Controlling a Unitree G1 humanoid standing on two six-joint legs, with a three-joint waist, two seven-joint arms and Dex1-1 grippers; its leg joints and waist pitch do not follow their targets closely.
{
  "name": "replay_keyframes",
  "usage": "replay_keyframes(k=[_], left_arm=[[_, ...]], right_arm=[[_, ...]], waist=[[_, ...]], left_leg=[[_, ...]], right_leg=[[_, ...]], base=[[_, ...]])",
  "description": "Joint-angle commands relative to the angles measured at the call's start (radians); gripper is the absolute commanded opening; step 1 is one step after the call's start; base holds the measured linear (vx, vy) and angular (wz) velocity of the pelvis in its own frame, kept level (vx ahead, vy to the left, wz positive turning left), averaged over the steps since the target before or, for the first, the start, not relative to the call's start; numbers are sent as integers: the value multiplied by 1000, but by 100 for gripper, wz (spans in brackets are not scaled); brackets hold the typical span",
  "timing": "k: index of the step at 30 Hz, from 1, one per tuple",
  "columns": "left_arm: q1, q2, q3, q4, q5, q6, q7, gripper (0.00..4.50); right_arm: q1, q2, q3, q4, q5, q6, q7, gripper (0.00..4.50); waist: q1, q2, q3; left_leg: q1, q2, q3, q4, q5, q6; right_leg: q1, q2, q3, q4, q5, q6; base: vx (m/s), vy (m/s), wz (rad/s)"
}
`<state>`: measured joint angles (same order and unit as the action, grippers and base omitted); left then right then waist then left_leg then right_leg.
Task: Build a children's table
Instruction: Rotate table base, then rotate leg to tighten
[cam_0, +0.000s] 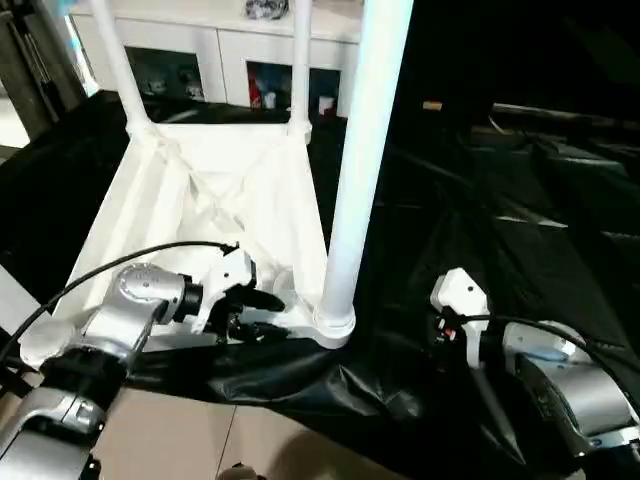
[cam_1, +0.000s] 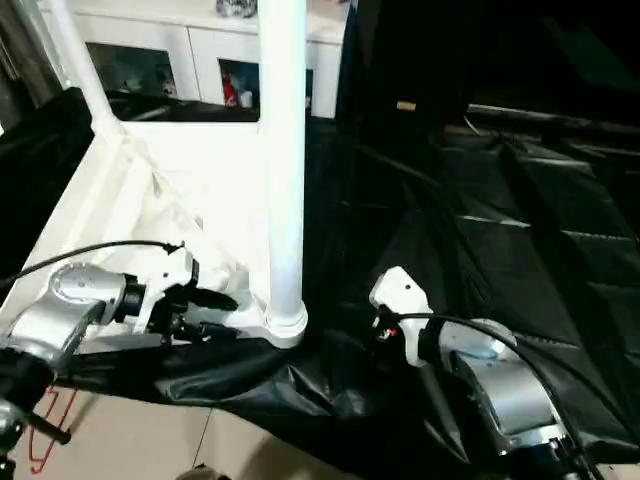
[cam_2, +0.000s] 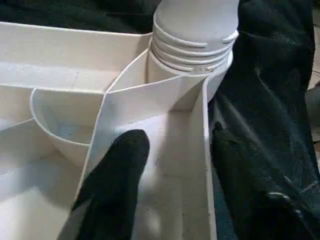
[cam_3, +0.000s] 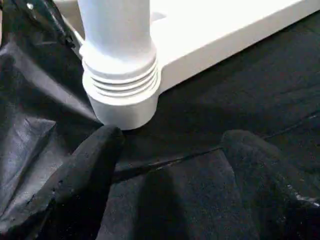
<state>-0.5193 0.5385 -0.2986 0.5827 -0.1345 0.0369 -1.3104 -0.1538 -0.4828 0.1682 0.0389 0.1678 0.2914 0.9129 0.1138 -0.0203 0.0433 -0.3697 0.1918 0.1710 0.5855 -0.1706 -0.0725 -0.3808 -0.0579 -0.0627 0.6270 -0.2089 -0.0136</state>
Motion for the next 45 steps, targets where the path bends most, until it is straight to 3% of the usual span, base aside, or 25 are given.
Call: replay_keyframes(k=[1,2,10,11,13,29,33,36,40,41,43,45], left_arm=[[-11,1,-6,19,14,-5,-18,234],[-11,1,-6,22,15,-5,-21,205],[-6,5,-5,33,15,1,-46,158],[-6,5,-5,34,15,1,-48,128],[-6,5,-7,36,18,6,-56,111],[21,31,-18,20,45,22,-76,3],[33,32,-6,-8,33,41,-68,3],[46,29,5,-41,21,58,-59,3],[62,24,6,-79,17,76,-53,3],[64,23,3,-89,18,80,-52,3],[66,23,1,-96,18,84,-51,3],[70,26,-2,-114,22,93,-49,3]], right_arm=[[3,-10,3,12,3,-22,12,368],[3,-9,2,23,1,-30,16,368],[-9,-2,6,101,-10,-82,25,368],[-9,-2,6,106,-10,-85,25,368],[-12,-2,5,128,-13,-102,31,368],[-25,9,-13,191,0,-184,49,368],[-65,61,-76,175,67,-168,4,368],[-115,85,-124,92,148,-79,-22,368],[-150,74,-93,-36,162,14,-14,368],[-153,72,-69,-52,147,23,-4,368],[-153,70,-53,-57,133,23,2,368],[-154,65,-29,-52,109,17,14,368]], waist=[[4,12,-52],[5,12,-52],[3,11,-51],[4,11,-51],[3,12,-51],[2,6,-49],[-2,7,-48],[-2,6,-48],[0,8,-51],[0,2,-52],[2,6,-52],[3,-1,-53]], left_leg=[[19,46,-17,-75,-275,-4],[20,47,-17,-74,-278,-4],[20,47,-16,-74,-281,0],[19,46,-16,-74,-280,1],[19,47,-16,-75,-281,2],[19,48,-15,-76,-290,12],[21,48,-17,-79,-299,8],[24,50,-17,-81,-297,3],[22,50,-15,-80,-256,6],[21,49,-14,-80,-246,6],[20,47,-13,-78,-232,7],[18,46,-12,-77,-222,6]], right_leg=[[36,-93,54,-84,-193,-195],[36,-94,54,-84,-197,-197],[35,-93,53,-86,-206,-204],[35,-93,53,-86,-206,-204],[36,-94,54,-86,-210,-203],[33,-96,54,-91,-257,-197],[31,-96,53,-93,-295,-187],[30,-93,54,-91,-295,-181],[30,-91,55,-83,-218,-183],[31,-90,54,-81,-201,-185],[31,-92,55,-80,-186,-185],[33,-92,54,-79,-177,-184]], base=[[0,0,0],[0,0,0],[0,0,0],[0,0,0],[0,0,0],[0,0,0],[0,0,0],[0,0,0],[0,0,0],[0,0,0],[0,0,0],[0,0,0]])
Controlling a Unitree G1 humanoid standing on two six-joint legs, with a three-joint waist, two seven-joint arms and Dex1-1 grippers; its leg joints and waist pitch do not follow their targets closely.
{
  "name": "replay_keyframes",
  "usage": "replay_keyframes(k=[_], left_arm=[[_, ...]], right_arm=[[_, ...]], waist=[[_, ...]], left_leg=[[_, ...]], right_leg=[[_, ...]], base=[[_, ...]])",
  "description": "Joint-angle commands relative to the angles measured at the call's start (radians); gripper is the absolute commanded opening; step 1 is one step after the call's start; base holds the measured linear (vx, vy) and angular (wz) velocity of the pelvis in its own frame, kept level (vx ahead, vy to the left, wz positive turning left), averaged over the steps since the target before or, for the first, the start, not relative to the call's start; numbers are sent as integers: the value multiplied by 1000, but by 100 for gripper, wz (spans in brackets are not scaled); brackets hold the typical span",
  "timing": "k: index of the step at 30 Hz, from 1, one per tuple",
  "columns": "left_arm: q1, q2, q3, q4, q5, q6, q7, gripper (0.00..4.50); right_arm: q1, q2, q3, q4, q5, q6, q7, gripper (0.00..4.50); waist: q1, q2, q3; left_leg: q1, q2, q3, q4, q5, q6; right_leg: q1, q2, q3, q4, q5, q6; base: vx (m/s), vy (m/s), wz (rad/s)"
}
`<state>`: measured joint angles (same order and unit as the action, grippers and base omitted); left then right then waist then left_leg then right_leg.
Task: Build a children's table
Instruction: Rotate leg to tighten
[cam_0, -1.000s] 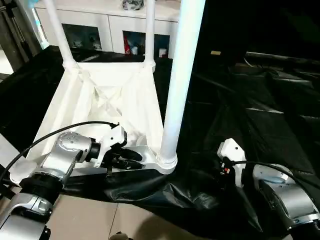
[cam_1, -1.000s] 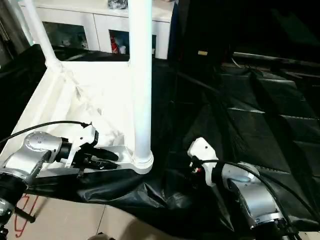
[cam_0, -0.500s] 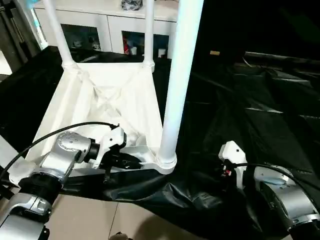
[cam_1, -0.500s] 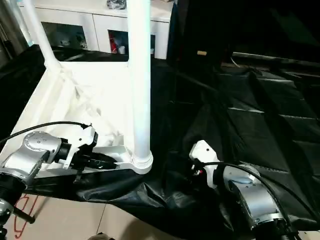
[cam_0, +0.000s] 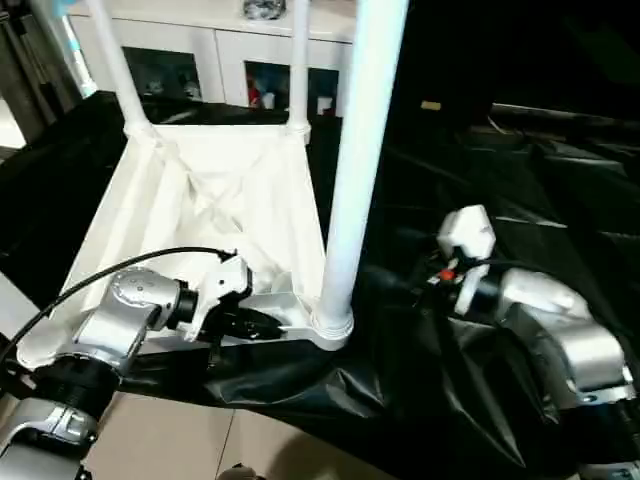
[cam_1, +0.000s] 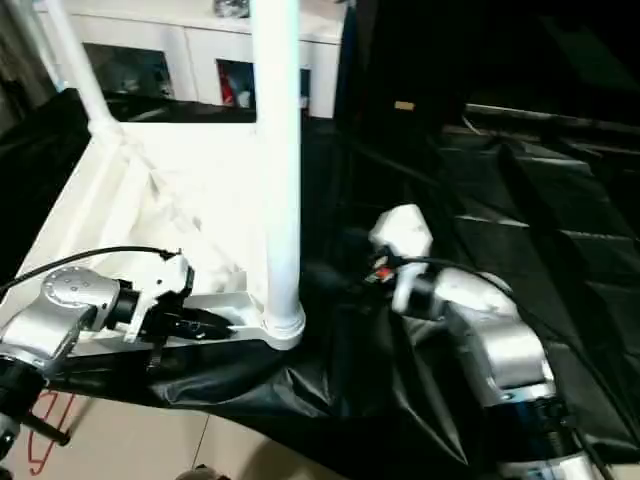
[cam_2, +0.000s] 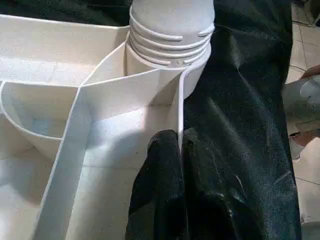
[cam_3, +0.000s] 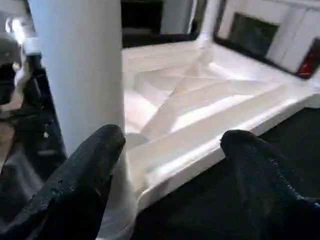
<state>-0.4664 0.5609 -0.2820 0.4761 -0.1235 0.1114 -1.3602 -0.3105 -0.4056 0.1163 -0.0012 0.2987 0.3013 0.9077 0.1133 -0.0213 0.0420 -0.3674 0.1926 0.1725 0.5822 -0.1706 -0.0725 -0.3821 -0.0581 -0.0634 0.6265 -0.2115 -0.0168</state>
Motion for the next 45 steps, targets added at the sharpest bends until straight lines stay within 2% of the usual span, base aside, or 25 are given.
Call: replay_keyframes(k=[1,5,6,7,9,11,13,17,18,20,21,23,25,27,28,29,30,31,32,34,37,38,40,44,45], left_arm=[[21,6,-19,-17,11,26,0,3],[30,14,-17,-37,18,38,6,3],[32,15,-15,-41,20,41,10,0],[32,15,-15,-41,20,41,10,0],[38,5,-1,-46,30,58,66,0],[41,-4,8,-48,34,65,99,0],[43,-35,24,-49,46,74,178,0],[48,-73,30,-69,37,102,219,0],[43,-99,17,-78,43,114,238,0],[37,-112,9,-77,49,111,248,0],[33,-122,5,-77,49,111,256,0],[29,-130,-6,-82,50,112,250,0],[29,-129,-8,-83,59,110,253,0],[30,-130,-4,-83,60,107,260,0],[30,-130,-3,-83,61,107,262,0],[32,-128,-1,-86,61,101,261,0],[33,-127,-2,-87,61,99,260,0],[34,-126,-2,-88,61,98,260,0],[37,-123,0,-92,59,98,258,0],[45,-117,4,-100,58,103,255,0],[48,-113,7,-105,57,106,251,0],[48,-113,7,-105,57,106,251,0],[47,-108,7,-104,56,107,247,0],[49,-105,5,-109,54,112,243,0],[50,-105,5,-109,53,113,242,0]], right_arm=[[4,-19,32,-11,-25,11,22,368],[15,-53,69,-19,-42,38,41,368],[17,-62,77,-23,-46,48,46,396],[17,-62,77,-23,-46,48,46,396],[28,-80,88,-17,-51,68,60,396],[34,-86,90,-18,-44,77,70,432],[38,-85,94,-11,-33,87,82,440],[26,-63,120,19,-53,67,75,445],[-7,-28,143,78,-82,34,55,445],[-30,-9,154,114,-94,18,48,445],[-50,4,161,149,-109,4,37,445],[-93,20,175,226,-150,-30,13,445],[-123,40,166,277,-156,-45,-5,445],[-141,52,166,306,-157,-54,-7,445],[-144,54,166,313,-158,-57,-7,445],[-156,62,167,337,-160,-69,-1,445],[-160,65,168,347,-162,-74,2,445],[-161,66,168,350,-162,-76,3,445],[-167,71,171,366,-164,-82,7,445],[-189,85,180,425,-177,-119,22,428],[-205,94,186,464,-187,-142,29,407],[-205,94,186,464,-187,-142,29,407],[-222,102,196,513,-202,-172,34,373],[-238,119,192,557,-208,-195,37,358],[-241,123,190,565,-208,-197,38,341]], waist=[[4,1,-51],[4,4,-49],[4,2,-50],[4,2,-49],[3,6,-49],[4,4,-48],[4,3,-46],[4,0,-44],[0,-1,-44],[-4,0,-44],[-6,0,-45],[-10,2,-46],[-8,0,-49],[-5,3,-52],[-5,-11,-52],[1,-2,-54],[0,-2,-53],[2,-2,-53],[0,-11,-53],[1,-7,-49],[-2,-10,-47],[-1,-8,-47],[-3,-8,-48],[-2,-8,-49],[-3,-9,-49]], left_leg=[[15,45,-14,-73,-221,6],[15,44,-14,-74,-231,5],[16,45,-13,-73,-231,5],[15,45,-14,-73,-230,5],[16,46,-15,-74,-234,4],[17,46,-14,-74,-252,4],[16,46,-15,-74,-267,1],[18,45,-17,-74,-284,-2],[11,43,-19,-75,-277,-5],[10,42,-20,-77,-278,-10],[16,43,-18,-74,-275,-9],[16,43,-18,-74,-273,-13],[17,43,-16,-71,-251,-5],[17,44,-14,-69,-231,3],[14,44,-13,-69,-217,8],[15,45,-13,-68,-194,13],[14,44,-13,-68,-192,14],[14,44,-12,-68,-193,14],[12,43,-11,-68,-190,18],[12,43,-12,-70,-208,18],[13,43,-13,-72,-233,9],[13,43,-13,-72,-235,8],[14,44,-14,-73,-233,7],[13,44,-12,-71,-212,14],[13,44,-12,-71,-210,15]], right_leg=[[34,-92,54,-78,-175,-180],[35,-91,56,-82,-200,-171],[35,-91,56,-82,-198,-169],[35,-92,56,-82,-196,-170],[36,-90,55,-81,-189,-173],[35,-91,56,-84,-208,-173],[34,-92,56,-89,-253,-165],[31,-95,55,-98,-335,-143],[34,-95,54,-97,-342,-139],[34,-95,51,-99,-357,-136],[29,-92,54,-98,-331,-144],[29,-91,53,-94,-311,-157],[31,-91,56,-90,-261,-169],[31,-90,55,-85,-219,-175],[34,-89,54,-85,-202,-176],[33,-90,54,-78,-166,-183],[33,-89,54,-78,-158,-186],[34,-88,53,-77,-150,-187],[36,-89,53,-76,-144,-186],[35,-91,52,-81,-191,-180],[32,-93,53,-88,-265,-165],[32,-94,53,-89,-270,-163],[32,-92,53,-87,-263,-162],[32,-93,54,-82,-220,-173],[33,-91,53,-82,-215,-176]], base=[[0,0,0],[0,0,0],[0,0,0],[0,0,0],[0,0,0],[0,0,0],[0,0,0],[0,0,0],[0,0,0],[0,0,0],[0,0,0],[0,0,0],[0,0,0],[0,0,0],[0,0,0],[0,0,0],[0,0,0],[0,0,0],[0,0,0],[0,0,0],[0,0,0],[0,0,0],[0,0,0],[0,0,0],[0,0,0]])
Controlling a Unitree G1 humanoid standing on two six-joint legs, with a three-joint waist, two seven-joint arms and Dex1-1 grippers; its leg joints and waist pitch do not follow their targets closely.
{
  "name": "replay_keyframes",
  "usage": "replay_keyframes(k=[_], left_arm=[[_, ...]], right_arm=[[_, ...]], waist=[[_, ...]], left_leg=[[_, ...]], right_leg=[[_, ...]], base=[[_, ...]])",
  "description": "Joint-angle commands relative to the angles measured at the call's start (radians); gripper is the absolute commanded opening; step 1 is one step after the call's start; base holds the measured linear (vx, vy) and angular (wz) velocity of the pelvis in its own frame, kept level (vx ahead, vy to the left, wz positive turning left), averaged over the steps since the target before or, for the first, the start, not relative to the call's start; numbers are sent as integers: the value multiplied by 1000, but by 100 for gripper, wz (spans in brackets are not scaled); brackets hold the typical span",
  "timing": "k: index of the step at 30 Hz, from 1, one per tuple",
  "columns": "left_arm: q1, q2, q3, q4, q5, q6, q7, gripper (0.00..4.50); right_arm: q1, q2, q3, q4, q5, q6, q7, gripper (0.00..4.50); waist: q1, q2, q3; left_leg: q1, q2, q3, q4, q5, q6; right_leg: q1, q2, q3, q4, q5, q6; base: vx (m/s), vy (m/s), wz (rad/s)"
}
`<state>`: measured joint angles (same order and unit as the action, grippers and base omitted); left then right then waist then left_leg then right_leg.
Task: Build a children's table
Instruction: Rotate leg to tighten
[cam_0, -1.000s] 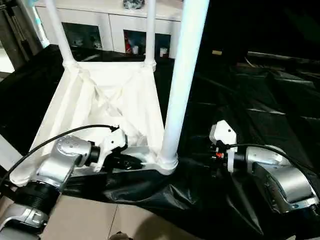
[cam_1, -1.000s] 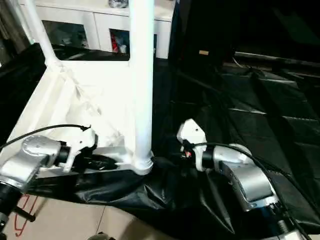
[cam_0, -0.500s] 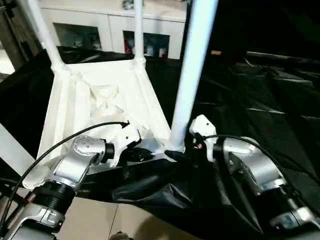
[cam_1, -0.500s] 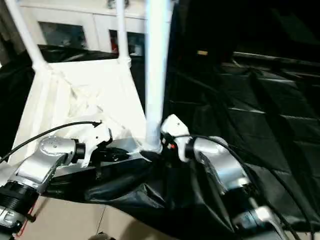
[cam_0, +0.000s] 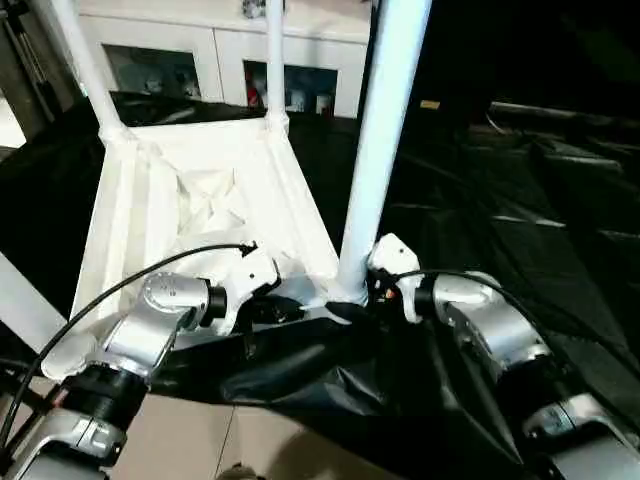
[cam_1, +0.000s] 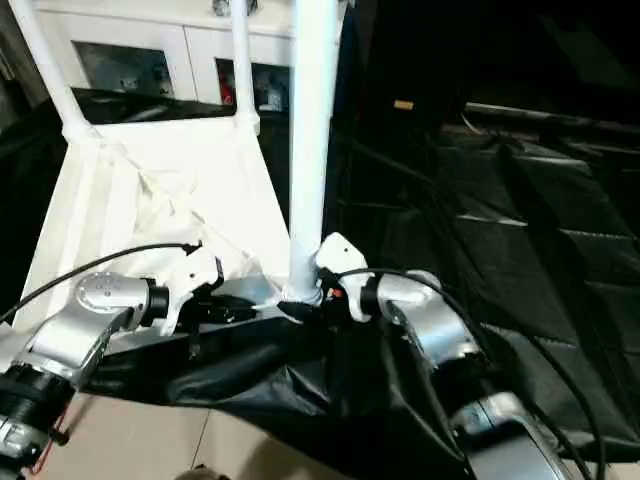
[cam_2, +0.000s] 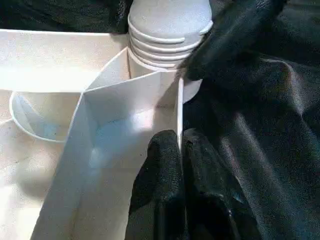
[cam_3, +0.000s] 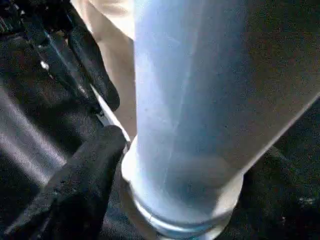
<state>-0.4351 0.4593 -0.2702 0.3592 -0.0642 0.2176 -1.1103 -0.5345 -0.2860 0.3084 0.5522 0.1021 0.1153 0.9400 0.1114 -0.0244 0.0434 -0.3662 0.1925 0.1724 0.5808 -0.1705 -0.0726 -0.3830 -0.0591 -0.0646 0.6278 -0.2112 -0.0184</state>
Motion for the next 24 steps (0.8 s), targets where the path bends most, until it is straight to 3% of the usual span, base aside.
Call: replay_keyframes(k=[1,7,14,15,18,19,21,24], left_arm=[[19,-4,-7,7,-6,8,-8,0],[24,-2,-9,4,-8,17,-13,0],[12,-32,4,19,-7,38,39,0],[-8,-65,12,38,1,49,92,0],[-26,-97,18,57,12,61,146,0],[-44,-130,26,76,22,69,202,0],[-81,-188,31,116,47,66,297,0],[-112,-239,23,148,73,61,364,0]], right_arm=[[-18,5,-3,15,-12,-13,6,331],[-27,23,-11,58,-6,-33,21,285],[-16,63,-33,83,10,-38,-14,275],[-16,103,-59,110,11,-35,-96,275],[-17,138,-77,136,8,-34,-169,274],[-23,172,-96,161,7,-30,-236,274],[-44,235,-125,217,1,-25,-360,274],[-72,281,-135,265,-17,-43,-437,274]], waist=[[-1,-5,-50],[-1,-3,-50],[-6,-2,-48],[-8,3,-46],[-15,0,-45],[-14,7,-46],[-22,4,-44],[-20,4,-47]], left_leg=[[12,44,-12,-70,-212,16],[12,44,-12,-71,-226,12],[14,45,-13,-74,-249,7],[14,45,-14,-75,-258,2],[16,44,-17,-79,-287,-17],[18,44,-18,-78,-290,-22],[19,42,-18,-78,-303,-28],[18,42,-18,-77,-294,-24]], right_leg=[[33,-90,55,-84,-217,-176],[34,-91,56,-86,-238,-171],[32,-92,56,-89,-257,-176],[30,-91,56,-90,-274,-174],[28,-93,55,-97,-336,-160],[27,-93,56,-96,-336,-159],[24,-94,57,-102,-363,-155],[25,-96,57,-104,-360,-147]], base=[[0,0,0],[0,0,0],[0,0,0],[0,0,0],[0,0,0],[0,0,0],[0,0,0],[0,0,0]])
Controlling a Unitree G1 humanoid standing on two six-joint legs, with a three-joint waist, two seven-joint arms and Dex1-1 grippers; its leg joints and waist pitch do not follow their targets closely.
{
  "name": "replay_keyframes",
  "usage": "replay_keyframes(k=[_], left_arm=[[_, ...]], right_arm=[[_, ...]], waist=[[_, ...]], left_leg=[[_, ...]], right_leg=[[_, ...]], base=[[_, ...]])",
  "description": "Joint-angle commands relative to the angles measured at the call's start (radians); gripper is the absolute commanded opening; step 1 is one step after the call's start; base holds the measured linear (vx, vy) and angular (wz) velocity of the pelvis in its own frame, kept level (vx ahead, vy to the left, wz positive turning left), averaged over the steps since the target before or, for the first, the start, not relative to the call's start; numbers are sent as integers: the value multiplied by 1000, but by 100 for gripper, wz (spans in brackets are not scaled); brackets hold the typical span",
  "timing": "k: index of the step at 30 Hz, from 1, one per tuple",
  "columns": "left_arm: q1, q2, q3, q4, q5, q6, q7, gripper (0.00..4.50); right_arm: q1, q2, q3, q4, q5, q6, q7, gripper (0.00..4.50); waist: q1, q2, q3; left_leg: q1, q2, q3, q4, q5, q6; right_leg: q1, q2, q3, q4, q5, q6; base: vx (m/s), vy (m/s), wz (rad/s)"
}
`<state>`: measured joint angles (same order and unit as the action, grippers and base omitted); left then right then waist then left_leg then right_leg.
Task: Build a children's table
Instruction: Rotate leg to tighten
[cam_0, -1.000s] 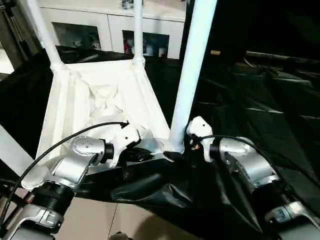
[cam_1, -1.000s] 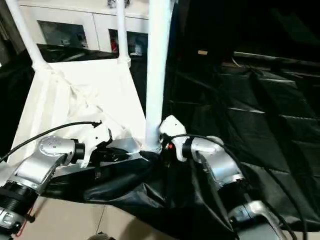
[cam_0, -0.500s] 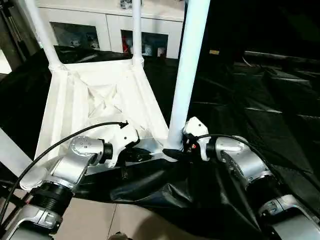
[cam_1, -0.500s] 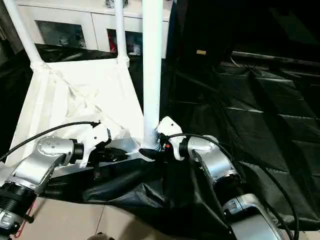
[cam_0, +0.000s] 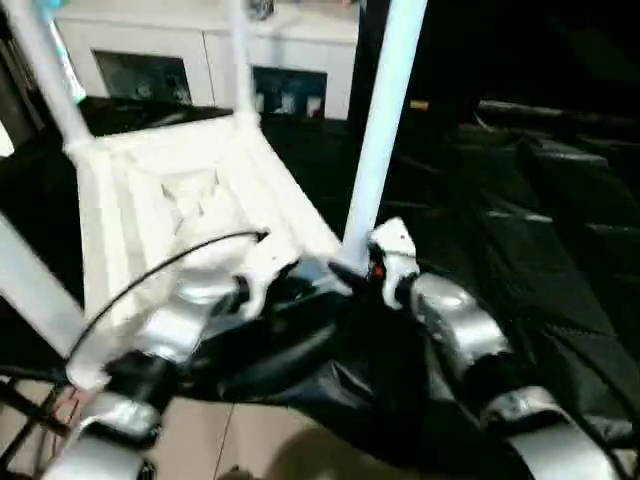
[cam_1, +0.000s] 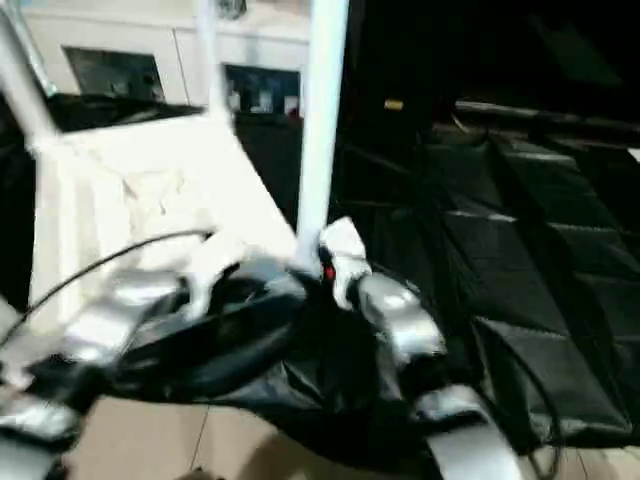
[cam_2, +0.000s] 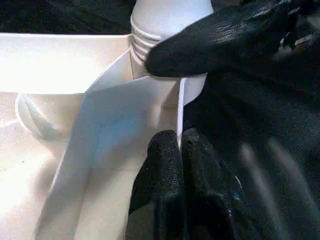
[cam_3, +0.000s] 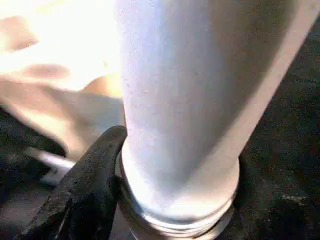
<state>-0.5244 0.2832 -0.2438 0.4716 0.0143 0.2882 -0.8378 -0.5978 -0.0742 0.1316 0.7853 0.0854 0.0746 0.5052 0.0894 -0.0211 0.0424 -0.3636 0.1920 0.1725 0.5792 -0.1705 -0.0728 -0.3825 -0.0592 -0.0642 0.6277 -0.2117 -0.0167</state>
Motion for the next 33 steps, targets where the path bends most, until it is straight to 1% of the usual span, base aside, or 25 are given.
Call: replay_keyframes(k=[1,2,3,4,5,6,7,8,9,10,11,12,13,14,15,17,18,19,20,21,22,25,28,32,33], left_arm=[[-35,-93,-13,44,2,-20,111,0],[-37,-99,-15,45,3,-23,114,0],[-41,-109,-19,48,6,-28,118,0],[-38,-110,-29,41,3,-32,94,0],[-34,-105,-40,34,4,-40,72,0],[-28,-98,-47,28,6,-56,49,0],[-25,-95,-48,26,6,-62,43,0],[-22,-91,-47,25,6,-71,37,0],[-5,-67,-40,12,-6,-98,-2,0],[-2,-62,-39,9,-8,-104,-10,0],[0,-60,-37,9,-8,-110,-16,0],[19,-34,-39,-13,-25,-136,-80,0],[27,-22,-41,-22,-30,-140,-104,0],[34,-11,-42,-29,-33,-143,-123,0],[51,15,-45,-48,-43,-149,-168,0],[65,36,-45,-64,-55,-150,-205,0],[69,42,-44,-69,-59,-149,-214,0],[83,62,-41,-90,-78,-140,-255,0],[87,68,-39,-96,-83,-135,-267,0],[92,76,-37,-104,-89,-134,-284,0],[96,83,-36,-109,-94,-131,-300,0],[110,112,-39,-128,-111,-120,-354,0],[122,134,-39,-147,-123,-106,-395,0],[141,156,-39,-181,-147,-72,-443,0],[148,161,-40,-194,-154,-57,-454,0]], right_arm=[[-23,94,46,44,-1,-20,7,274],[-26,98,46,45,-1,-24,10,274],[-31,108,47,49,-1,-31,16,309],[-30,114,44,39,12,-34,43,309],[-27,116,41,27,23,-33,64,347],[-23,114,39,15,28,-32,88,349],[-22,111,40,11,27,-32,96,354],[-20,107,43,6,24,-33,105,354],[-16,80,54,-4,14,-42,143,379],[-16,76,56,-6,13,-44,150,392],[-18,73,56,-2,10,-48,155,392],[-17,48,70,-10,-6,-70,183,403],[-17,38,74,-11,-11,-76,199,403],[-17,28,79,-15,-13,-80,218,419],[-11,0,91,-32,-13,-82,274,419],[-2,-28,103,-53,-15,-85,331,419],[1,-37,107,-60,-15,-86,348,419],[14,-71,120,-90,-9,-80,419,419],[19,-82,123,-100,-8,-79,444,419],[25,-96,126,-114,-5,-74,477,419],[31,-108,130,-127,-1,-70,505,419],[48,-147,148,-164,11,-54,585,419],[59,-168,153,-187,21,-35,633,387],[70,-171,148,-210,37,-5,670,363],[76,-171,151,-219,42,5,680,343]], waist=[[0,0,-45],[3,0,-48],[3,0,-48],[4,0,-48],[5,0,-50],[4,-4,-51],[6,-2,-51],[6,-1,-51],[5,-1,-51],[5,-2,-50],[5,-2,-50],[7,-2,-50],[6,-2,-51],[6,0,-51],[6,-1,-50],[6,0,-49],[11,2,-51],[12,1,-51],[12,1,-51],[13,1,-52],[14,1,-52],[22,0,-53],[27,1,-53],[26,1,-52],[26,3,-52]], left_leg=[[14,42,-17,-75,-293,-22],[14,43,-17,-74,-282,-19],[13,43,-16,-74,-271,-12],[12,43,-16,-74,-266,-8],[9,43,-16,-74,-251,-1],[7,44,-15,-73,-238,5],[7,43,-15,-73,-232,9],[6,43,-15,-73,-228,11],[6,44,-15,-73,-226,15],[6,44,-14,-73,-230,17],[7,44,-13,-73,-235,18],[5,44,-14,-73,-229,19],[4,44,-14,-73,-225,19],[4,45,-15,-73,-224,21],[7,46,-13,-73,-225,24],[5,47,-12,-74,-220,30],[9,49,-11,-72,-215,33],[6,49,-12,-73,-205,37],[6,49,-12,-73,-205,37],[7,50,-10,-72,-190,44],[7,49,-9,-72,-188,46],[6,48,-8,-69,-169,56],[9,49,-7,-69,-171,56],[8,50,-7,-71,-183,52],[8,50,-8,-71,-183,50]], right_leg=[[24,-95,58,-104,-357,-148],[26,-95,56,-102,-340,-147],[26,-94,57,-100,-312,-153],[27,-94,57,-100,-300,-155],[30,-94,57,-96,-273,-158],[31,-92,56,-93,-244,-162],[32,-92,56,-92,-234,-164],[32,-92,56,-91,-225,-166],[33,-92,55,-91,-218,-171],[32,-94,55,-92,-225,-172],[32,-94,55,-93,-235,-171],[34,-95,55,-94,-242,-169],[35,-95,54,-93,-240,-169],[34,-95,54,-92,-236,-169],[32,-94,55,-92,-231,-173],[32,-92,55,-90,-213,-177],[31,-92,56,-88,-191,-183],[36,-89,54,-83,-170,-186],[36,-89,54,-83,-170,-186],[35,-88,53,-80,-130,-196],[35,-87,53,-79,-123,-199],[38,-88,53,-77,-103,-203],[37,-88,52,-76,-107,-208],[36,-88,52,-77,-128,-209],[36,-88,52,-78,-130,-210]], base=[[0,0,0],[0,0,0],[0,0,0],[0,0,0],[0,0,0],[0,0,0],[0,0,0],[0,0,0],[0,0,0],[0,0,0],[0,0,0],[0,0,0],[0,0,0],[0,0,0],[0,0,0],[0,0,0],[0,0,0],[0,0,0],[0,0,0],[0,0,0],[0,0,0],[0,0,0],[0,0,0],[0,0,0],[0,0,0]])
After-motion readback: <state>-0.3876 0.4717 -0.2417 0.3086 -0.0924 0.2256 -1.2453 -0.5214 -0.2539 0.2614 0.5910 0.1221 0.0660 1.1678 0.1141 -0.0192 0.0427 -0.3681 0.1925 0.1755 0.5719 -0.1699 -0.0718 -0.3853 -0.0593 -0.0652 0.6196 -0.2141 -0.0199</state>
